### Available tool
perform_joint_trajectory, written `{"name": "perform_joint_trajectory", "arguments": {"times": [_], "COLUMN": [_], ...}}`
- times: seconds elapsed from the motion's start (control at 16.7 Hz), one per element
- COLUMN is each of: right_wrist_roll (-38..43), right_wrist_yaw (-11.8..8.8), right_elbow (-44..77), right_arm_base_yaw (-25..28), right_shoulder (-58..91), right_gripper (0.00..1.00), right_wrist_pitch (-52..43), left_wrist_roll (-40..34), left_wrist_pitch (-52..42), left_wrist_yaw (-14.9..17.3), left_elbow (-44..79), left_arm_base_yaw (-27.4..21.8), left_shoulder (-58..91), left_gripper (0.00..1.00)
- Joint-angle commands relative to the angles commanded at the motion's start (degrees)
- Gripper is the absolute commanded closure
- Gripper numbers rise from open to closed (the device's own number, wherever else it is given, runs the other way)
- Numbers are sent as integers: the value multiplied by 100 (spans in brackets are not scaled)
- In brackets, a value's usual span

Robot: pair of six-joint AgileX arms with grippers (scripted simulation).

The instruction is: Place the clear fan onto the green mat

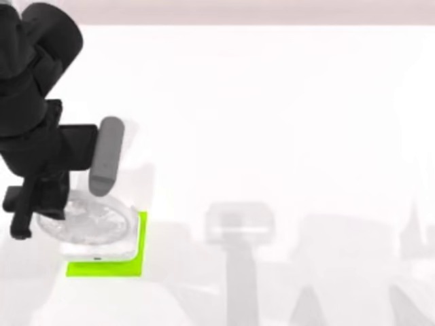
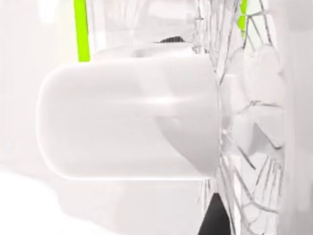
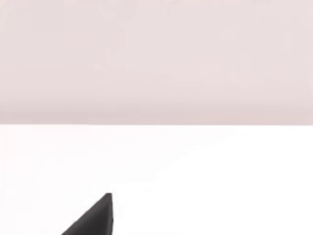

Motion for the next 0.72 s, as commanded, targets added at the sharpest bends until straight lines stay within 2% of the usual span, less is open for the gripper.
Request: {"name": "perform_joint_trajectory", "arguments": {"times": [0.24, 0.72], "right_wrist_roll": [0, 0], "right_wrist_yaw": [0, 0], "right_elbow": [0, 0], "right_arm_base_yaw": [0, 0], "right_shoulder": [0, 0], "right_gripper": [0, 0], "right_wrist_pitch": [0, 0], "left_wrist_roll": [-1, -1], "left_wrist_pitch": [22, 22], "left_wrist_yaw": [1, 1], "left_elbow": [-21, -21], "left_arm_base_yaw": [0, 0], "left_shoulder": [2, 2], "left_gripper": [100, 40]}}
